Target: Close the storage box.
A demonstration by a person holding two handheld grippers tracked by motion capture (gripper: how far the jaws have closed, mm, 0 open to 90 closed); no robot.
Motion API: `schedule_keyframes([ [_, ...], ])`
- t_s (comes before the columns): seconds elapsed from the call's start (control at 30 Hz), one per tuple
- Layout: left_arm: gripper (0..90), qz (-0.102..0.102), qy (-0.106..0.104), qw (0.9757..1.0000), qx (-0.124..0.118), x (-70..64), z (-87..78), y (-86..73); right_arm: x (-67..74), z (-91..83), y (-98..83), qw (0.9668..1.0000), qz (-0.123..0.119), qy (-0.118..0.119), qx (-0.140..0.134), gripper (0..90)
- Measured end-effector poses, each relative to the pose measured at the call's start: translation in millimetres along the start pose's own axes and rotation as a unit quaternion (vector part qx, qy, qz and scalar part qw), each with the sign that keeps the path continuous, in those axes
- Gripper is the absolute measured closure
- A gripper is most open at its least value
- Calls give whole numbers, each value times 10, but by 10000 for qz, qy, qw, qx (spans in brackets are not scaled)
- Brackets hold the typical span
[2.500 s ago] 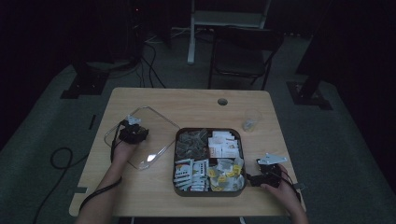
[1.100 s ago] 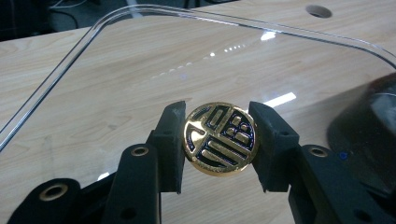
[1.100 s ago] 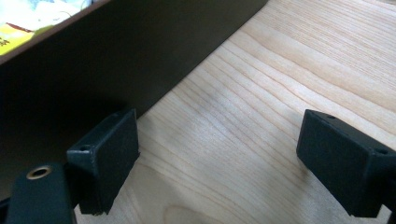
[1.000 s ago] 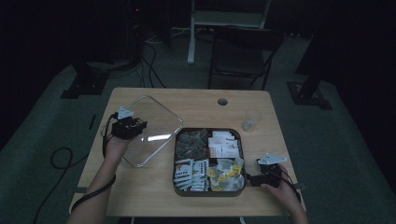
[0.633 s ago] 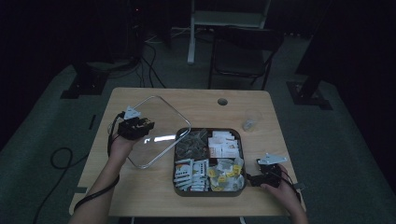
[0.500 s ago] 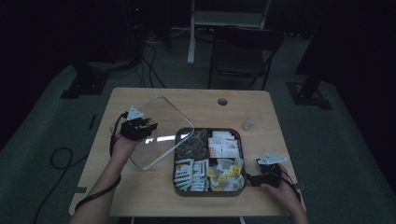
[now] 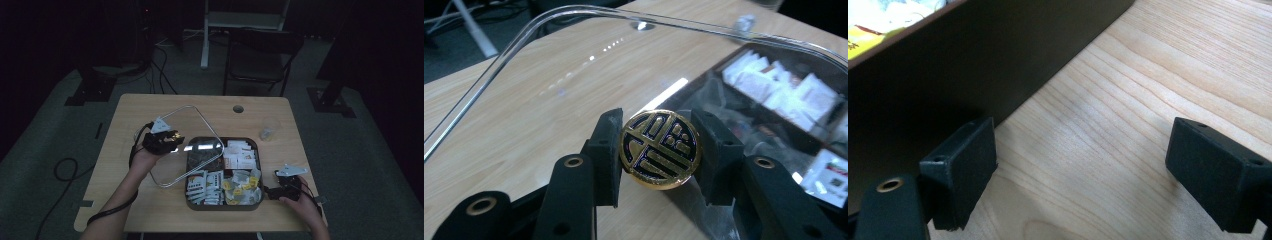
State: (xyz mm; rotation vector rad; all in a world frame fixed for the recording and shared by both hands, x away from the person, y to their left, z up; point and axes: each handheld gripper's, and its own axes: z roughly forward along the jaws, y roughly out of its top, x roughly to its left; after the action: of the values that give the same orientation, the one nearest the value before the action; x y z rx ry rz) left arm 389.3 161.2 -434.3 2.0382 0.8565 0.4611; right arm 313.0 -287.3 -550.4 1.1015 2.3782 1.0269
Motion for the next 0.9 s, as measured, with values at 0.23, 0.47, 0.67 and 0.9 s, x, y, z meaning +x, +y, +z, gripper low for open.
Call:
schedule_keyframes([
  [0.23,598,243,-234,9994,81,-188,92,52,0,0,0,10000,-2,-2,0,124],
  [0.47,598,392,-437,9982,148,-324,166,76,0,0,0,10000,-3,-1,-2,124],
  [0.67,598,649,-726,9949,268,-501,306,113,0,0,0,10000,1,1,0,124],
  [0.9,598,827,-1019,9910,245,-641,376,158,-5,-2,-1,10000,19,15,-7,124],
])
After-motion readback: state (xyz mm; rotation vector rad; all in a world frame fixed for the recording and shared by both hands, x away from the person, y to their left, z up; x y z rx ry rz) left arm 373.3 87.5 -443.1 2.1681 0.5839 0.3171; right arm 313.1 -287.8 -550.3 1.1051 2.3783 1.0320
